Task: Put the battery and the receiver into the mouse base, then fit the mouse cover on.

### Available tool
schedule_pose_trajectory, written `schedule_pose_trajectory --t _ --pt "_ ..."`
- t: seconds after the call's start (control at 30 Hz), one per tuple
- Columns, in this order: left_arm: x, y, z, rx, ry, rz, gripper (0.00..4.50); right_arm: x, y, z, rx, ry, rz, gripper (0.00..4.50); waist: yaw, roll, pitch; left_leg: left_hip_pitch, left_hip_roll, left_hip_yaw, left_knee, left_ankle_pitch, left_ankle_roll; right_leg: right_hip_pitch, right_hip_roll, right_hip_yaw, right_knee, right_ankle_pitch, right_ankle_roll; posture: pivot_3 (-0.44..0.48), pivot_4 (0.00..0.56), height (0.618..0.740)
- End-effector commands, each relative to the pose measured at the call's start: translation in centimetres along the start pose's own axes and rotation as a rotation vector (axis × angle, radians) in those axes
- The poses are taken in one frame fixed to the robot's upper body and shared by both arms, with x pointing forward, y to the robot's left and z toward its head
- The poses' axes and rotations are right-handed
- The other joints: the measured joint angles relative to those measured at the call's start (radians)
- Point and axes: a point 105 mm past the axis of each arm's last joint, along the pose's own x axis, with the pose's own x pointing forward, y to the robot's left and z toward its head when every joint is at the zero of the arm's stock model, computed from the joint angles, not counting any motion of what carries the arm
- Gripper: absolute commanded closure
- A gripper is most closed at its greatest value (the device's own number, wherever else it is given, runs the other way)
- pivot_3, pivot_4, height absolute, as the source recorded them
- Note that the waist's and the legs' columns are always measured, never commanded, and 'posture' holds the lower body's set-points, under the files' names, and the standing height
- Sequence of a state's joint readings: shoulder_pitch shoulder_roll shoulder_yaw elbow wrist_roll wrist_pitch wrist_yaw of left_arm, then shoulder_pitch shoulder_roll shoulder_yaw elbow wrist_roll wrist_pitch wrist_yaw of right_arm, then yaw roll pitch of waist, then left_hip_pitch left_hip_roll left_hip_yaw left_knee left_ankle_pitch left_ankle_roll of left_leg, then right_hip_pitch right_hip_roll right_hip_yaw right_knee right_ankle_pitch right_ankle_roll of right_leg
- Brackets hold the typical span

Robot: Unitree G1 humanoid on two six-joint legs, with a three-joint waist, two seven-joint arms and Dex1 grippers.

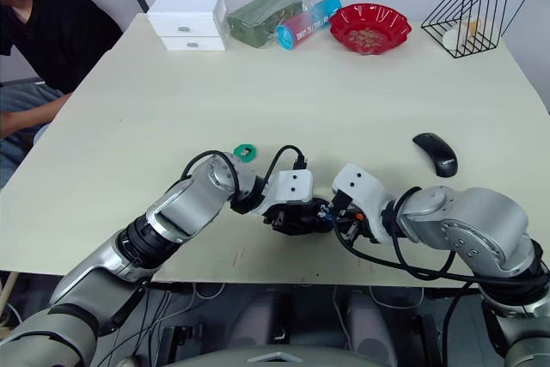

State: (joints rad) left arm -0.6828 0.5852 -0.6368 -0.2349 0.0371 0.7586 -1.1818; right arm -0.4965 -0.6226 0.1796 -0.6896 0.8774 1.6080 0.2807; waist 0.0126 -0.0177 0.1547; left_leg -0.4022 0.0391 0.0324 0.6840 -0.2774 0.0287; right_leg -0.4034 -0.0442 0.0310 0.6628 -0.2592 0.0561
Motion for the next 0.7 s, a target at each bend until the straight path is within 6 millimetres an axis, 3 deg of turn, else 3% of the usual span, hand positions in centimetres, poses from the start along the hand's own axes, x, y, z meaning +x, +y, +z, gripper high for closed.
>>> schedule_pose_trajectory --t 0.03,0.23,0.27,0.33,0.47,0.7 --pt "0.9 -0.8 -0.5 -0.024 0.020 -0.032 1.59 0.4 0.3 -0.1 0.000 0.018 0.006 4.43 0.000 0.000 0.000 0.000 0.000 0.000 0.000 0.000 0.000 0.000 0.000 0.000 0.000 0.000 0.000 0.000 0.150 0.740" --pt "0.9 -0.9 -0.6 -0.034 0.020 -0.029 1.59 1.4 0.2 0.3 0.034 0.012 -0.011 4.43 -0.002 -0.002 -0.002 0.000 0.000 0.000 0.000 0.000 0.000 0.000 0.000 0.000 0.000 0.000 0.000 0.000 0.150 0.740" --pt "0.9 -0.9 -0.6 -0.034 0.021 -0.029 1.59 1.4 0.1 0.3 0.035 0.010 -0.017 3.63 -0.002 -0.002 -0.002 0.000 0.000 0.000 0.000 0.000 0.000 0.000 0.000 0.000 0.000 0.000 0.000 0.000 0.150 0.740" --pt "0.9 -1.0 -0.6 -0.035 0.020 -0.029 1.59 1.4 0.3 0.5 0.040 0.000 -0.007 3.16 -0.002 -0.002 -0.002 0.000 0.000 0.000 0.000 0.000 0.000 0.000 0.000 0.000 0.000 0.000 0.000 0.000 0.150 0.740" --pt "0.9 -1.0 -0.5 -0.033 0.020 -0.029 1.59 1.0 0.4 0.7 0.061 -0.022 0.020 1.63 -0.002 -0.002 -0.002 0.000 0.000 0.000 0.000 0.000 0.000 0.000 0.000 0.000 0.000 0.000 0.000 0.000 0.150 0.740" --pt "0.8 -0.9 -0.6 -0.035 0.020 -0.028 1.59 -1.0 0.4 0.5 0.069 -0.070 0.041 1.50 0.001 -0.002 -0.002 -0.001 0.000 -0.001 -0.001 0.000 0.000 0.000 0.000 -0.001 0.000 0.000 0.000 0.000 0.150 0.740"
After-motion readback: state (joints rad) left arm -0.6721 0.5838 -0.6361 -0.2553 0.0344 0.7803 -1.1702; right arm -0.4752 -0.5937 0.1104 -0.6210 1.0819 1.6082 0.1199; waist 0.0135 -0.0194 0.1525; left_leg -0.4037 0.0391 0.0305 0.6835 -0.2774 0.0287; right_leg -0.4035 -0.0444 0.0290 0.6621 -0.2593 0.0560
